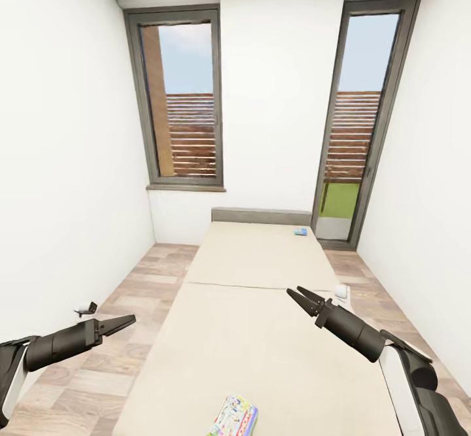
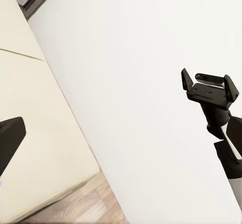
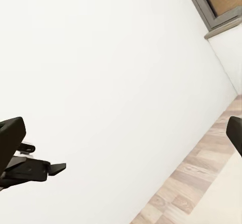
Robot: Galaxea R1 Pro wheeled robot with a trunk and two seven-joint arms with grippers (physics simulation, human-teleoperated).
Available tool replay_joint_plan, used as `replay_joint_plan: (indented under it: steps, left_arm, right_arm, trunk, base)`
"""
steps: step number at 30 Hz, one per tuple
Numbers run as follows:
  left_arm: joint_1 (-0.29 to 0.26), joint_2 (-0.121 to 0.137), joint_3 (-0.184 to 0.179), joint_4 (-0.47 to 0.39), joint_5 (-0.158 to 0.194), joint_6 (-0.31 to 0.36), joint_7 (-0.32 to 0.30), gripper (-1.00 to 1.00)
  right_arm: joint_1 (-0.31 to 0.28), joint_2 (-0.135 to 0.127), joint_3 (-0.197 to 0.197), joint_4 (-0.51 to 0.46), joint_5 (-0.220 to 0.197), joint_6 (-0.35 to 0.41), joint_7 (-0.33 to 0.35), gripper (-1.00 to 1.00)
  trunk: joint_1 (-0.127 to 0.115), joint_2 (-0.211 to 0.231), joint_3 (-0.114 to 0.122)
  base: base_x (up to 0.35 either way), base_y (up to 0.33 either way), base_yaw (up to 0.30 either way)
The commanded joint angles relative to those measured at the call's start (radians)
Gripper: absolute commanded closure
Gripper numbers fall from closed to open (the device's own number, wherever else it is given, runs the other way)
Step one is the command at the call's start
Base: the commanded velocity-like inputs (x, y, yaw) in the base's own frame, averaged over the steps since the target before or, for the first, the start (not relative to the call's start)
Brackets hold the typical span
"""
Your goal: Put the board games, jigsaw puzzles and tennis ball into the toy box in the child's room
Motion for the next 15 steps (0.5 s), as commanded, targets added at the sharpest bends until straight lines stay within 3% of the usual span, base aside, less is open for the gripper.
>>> replay_joint_plan:
  steps: [1,7,15]
  left_arm:
    - [0.000,0.000,0.000,0.000,0.000,0.011,-0.004,-1.00]
    - [0.000,0.000,0.000,0.000,0.001,0.010,-0.004,-1.00]
    - [0.000,0.001,0.000,0.000,0.002,0.008,-0.005,-1.00]
  right_arm:
    - [-0.001,0.000,-0.001,0.000,-0.005,0.007,0.001,-1.00]
    - [-0.001,0.000,0.000,0.000,-0.004,0.006,0.000,-1.00]
    - [-0.001,0.000,0.001,0.000,-0.005,0.004,0.001,-1.00]
  trunk:
    - [0.000,-0.001,0.000]
    - [0.000,-0.001,0.000]
    - [0.000,-0.001,0.000]
  base:
    - [0.000,0.288,-0.212]
    - [0.000,0.268,-0.232]
    - [-0.028,0.064,-0.139]
